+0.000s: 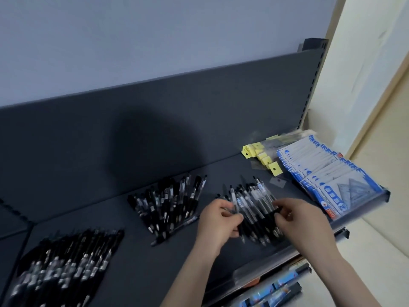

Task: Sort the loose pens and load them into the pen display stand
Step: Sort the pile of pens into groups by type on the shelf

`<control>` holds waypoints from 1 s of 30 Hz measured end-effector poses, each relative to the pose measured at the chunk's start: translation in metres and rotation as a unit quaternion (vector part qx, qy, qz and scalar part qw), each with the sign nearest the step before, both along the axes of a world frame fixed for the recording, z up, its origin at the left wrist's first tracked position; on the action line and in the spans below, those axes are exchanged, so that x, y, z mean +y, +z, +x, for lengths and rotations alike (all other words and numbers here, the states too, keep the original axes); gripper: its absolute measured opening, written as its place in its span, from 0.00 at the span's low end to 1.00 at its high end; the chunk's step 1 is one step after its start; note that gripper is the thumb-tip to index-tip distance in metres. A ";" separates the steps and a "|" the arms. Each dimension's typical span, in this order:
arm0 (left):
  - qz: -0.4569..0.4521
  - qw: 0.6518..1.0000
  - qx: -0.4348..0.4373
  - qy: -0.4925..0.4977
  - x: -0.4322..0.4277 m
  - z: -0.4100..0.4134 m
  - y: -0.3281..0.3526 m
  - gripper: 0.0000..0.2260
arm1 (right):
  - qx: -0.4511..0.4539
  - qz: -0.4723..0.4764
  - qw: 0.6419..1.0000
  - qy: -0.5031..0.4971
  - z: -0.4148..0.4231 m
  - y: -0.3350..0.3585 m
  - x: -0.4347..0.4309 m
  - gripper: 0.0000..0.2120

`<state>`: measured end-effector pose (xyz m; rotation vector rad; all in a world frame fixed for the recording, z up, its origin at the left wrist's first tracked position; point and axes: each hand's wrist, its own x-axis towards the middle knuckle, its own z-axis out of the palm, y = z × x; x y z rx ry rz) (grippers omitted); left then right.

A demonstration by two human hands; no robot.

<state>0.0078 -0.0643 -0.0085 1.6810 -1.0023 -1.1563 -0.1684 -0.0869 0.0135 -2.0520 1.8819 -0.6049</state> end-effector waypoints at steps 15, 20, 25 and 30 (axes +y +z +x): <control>0.004 0.997 -0.077 0.032 -0.013 -0.020 -0.005 0.09 | 0.033 0.024 0.998 0.058 -0.013 -0.003 -0.029 0.14; 0.000 0.996 -0.076 0.041 -0.008 -0.018 -0.003 0.09 | 0.005 0.018 0.997 0.075 -0.008 0.003 -0.029 0.13; -0.021 0.989 -0.120 0.078 0.006 0.003 -0.004 0.08 | -0.025 0.020 0.995 0.099 0.013 0.004 -0.026 0.12; -0.034 0.967 -0.201 0.154 0.024 0.046 -0.003 0.09 | -0.039 0.017 0.984 0.174 0.046 0.001 -0.019 0.12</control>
